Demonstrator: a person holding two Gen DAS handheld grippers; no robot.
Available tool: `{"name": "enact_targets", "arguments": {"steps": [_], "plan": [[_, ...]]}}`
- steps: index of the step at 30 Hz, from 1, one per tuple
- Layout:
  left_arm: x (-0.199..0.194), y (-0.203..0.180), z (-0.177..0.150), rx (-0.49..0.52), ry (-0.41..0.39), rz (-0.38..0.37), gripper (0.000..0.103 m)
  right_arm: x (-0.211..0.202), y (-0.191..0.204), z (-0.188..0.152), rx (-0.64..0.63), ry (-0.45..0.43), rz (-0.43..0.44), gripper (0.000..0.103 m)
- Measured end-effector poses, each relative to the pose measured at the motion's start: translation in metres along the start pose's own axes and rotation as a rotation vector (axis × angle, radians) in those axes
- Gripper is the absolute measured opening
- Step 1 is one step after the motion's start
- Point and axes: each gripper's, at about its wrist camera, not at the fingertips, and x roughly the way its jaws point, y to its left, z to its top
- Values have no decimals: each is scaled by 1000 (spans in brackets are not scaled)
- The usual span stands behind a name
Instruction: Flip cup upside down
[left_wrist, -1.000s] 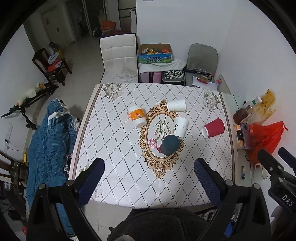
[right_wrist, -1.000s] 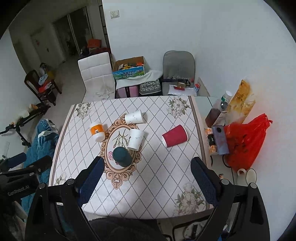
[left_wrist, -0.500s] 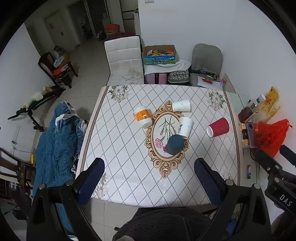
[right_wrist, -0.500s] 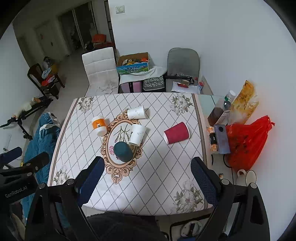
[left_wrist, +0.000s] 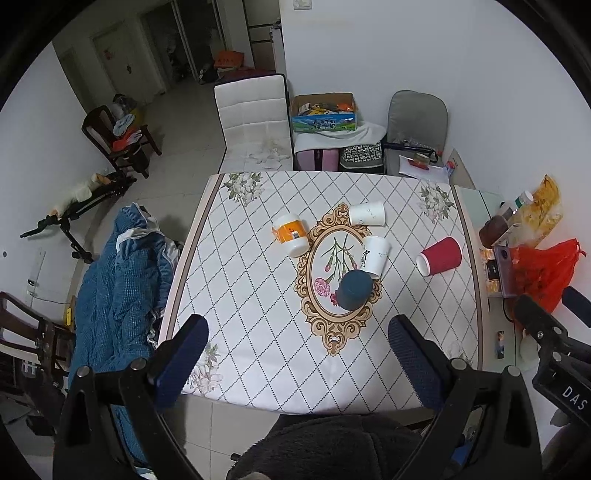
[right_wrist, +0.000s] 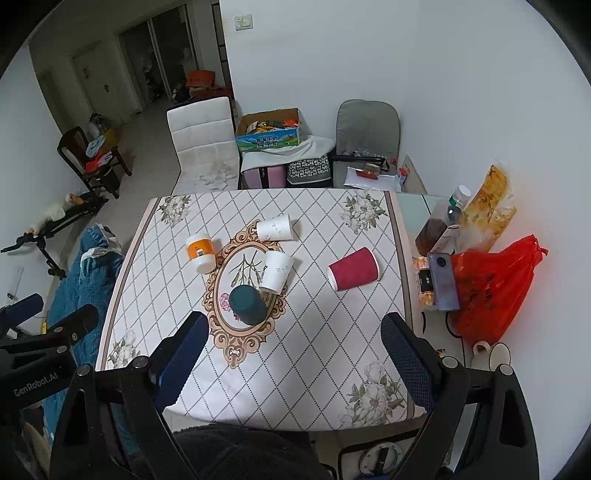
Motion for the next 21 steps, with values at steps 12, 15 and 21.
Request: {"name": "enact_targets", "arguments": {"steps": [12,15,21], "plan": [[-3,-1,-5,9,1,-2,100,0,4,-6,-12,17,23,96],[-2,-2,-7,8,3,-5,100,0,5,-7,-14,22,28,96],[-3,-4,-13,15,6,-8,100,0,4,-10,-10,28,30,96]]}}
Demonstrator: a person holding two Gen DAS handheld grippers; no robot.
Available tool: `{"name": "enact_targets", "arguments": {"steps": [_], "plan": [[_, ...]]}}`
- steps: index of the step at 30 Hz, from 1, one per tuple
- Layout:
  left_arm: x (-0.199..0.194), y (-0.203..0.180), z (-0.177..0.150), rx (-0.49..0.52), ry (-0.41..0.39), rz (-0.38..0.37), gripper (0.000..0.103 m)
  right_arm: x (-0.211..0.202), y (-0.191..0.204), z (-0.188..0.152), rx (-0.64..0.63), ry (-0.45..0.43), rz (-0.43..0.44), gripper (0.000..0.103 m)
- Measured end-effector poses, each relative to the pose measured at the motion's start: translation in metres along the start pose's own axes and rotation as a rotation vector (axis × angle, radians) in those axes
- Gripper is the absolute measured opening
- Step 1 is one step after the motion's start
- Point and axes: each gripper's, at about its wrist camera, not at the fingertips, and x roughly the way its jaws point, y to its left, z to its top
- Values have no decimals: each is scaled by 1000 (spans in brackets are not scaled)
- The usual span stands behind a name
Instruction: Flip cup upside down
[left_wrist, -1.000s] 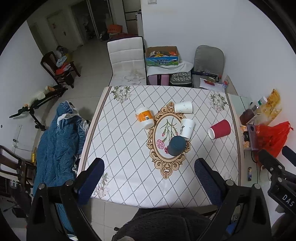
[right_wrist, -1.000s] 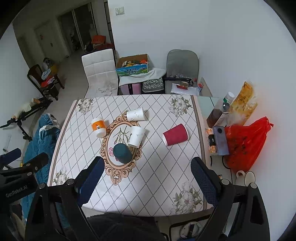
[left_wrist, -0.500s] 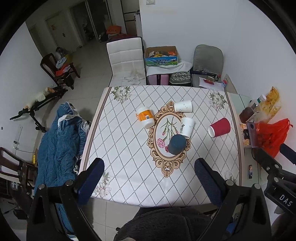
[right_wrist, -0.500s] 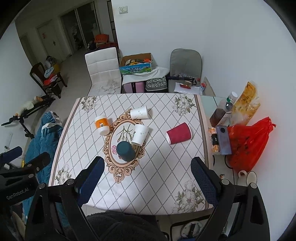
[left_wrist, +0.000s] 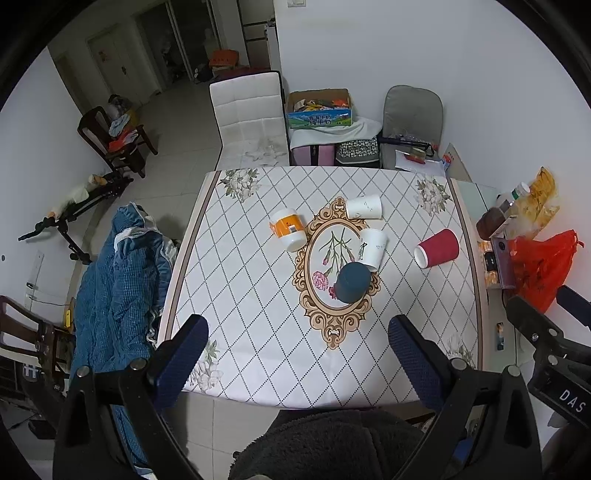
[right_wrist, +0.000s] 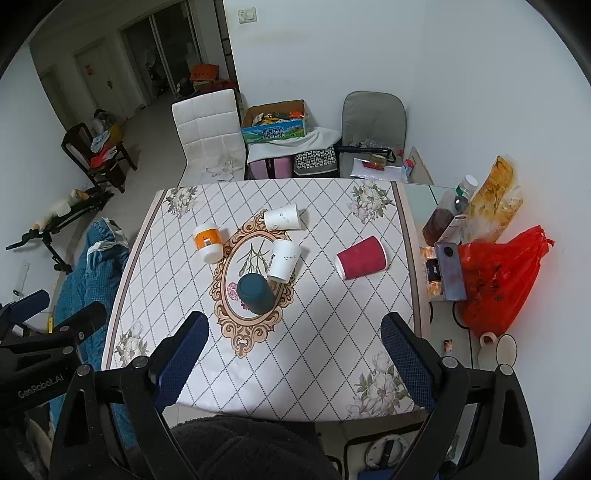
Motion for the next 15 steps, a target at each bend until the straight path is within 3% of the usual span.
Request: {"name": "enact_targets", "arguments": {"steps": [15], "plan": [[4,-2,-6,8,21,-17,100,1,0,-2,-3,8,3,96]]}}
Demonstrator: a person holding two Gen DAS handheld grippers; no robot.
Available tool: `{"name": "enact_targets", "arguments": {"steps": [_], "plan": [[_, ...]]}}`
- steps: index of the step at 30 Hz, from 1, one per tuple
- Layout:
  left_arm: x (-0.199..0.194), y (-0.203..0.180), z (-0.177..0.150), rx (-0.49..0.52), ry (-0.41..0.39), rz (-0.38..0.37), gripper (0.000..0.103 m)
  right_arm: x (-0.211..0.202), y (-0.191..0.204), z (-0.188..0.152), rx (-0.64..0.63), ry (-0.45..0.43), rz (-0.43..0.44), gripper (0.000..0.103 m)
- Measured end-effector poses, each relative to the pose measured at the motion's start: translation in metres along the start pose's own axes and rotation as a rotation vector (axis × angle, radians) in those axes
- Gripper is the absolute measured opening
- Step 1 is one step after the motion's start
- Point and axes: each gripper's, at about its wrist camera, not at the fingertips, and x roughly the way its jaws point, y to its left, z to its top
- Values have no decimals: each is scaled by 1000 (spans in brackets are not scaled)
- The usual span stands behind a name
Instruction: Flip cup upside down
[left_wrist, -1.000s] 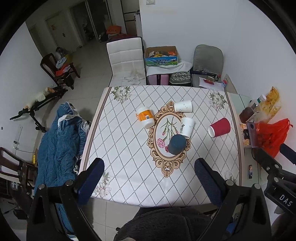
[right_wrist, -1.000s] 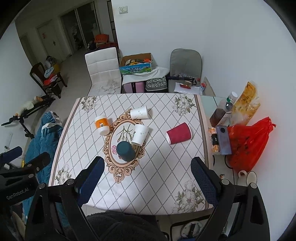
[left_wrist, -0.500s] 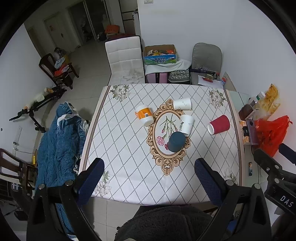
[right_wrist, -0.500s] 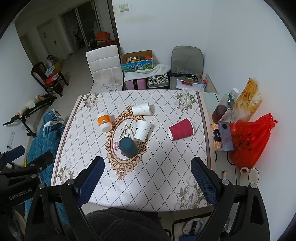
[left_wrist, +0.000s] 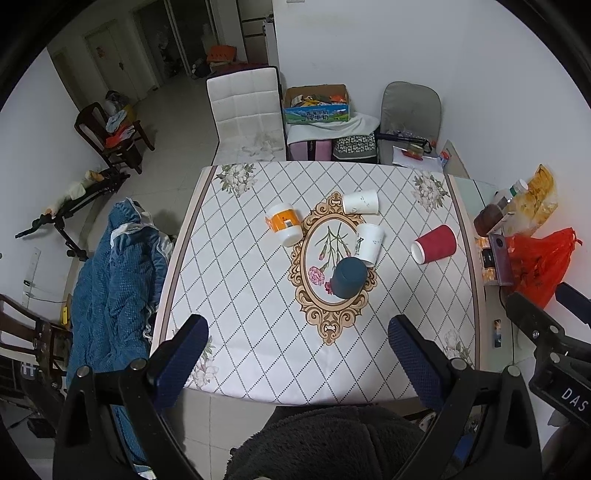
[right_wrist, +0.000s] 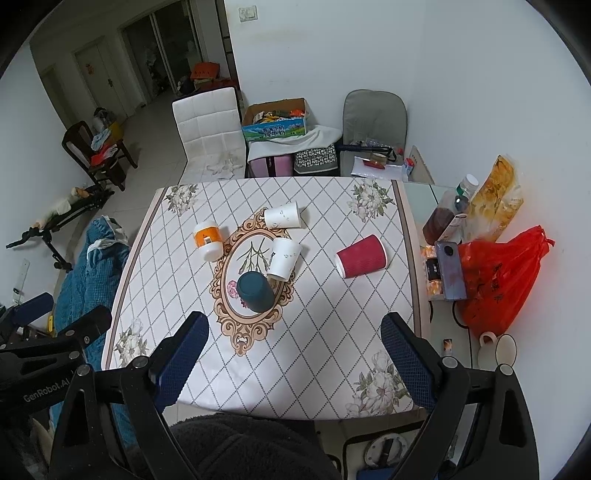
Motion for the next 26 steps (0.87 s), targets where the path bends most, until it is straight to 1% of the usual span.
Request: {"name": "enact_targets", "arguments": {"steps": [20,26], "plan": [[1,-1,2,6,-1,1,100,0,-2,-3,-4,4,3,96],[-3,0,2,8,-16,5,100,0,-2,-3,-2,4,4,96]]}}
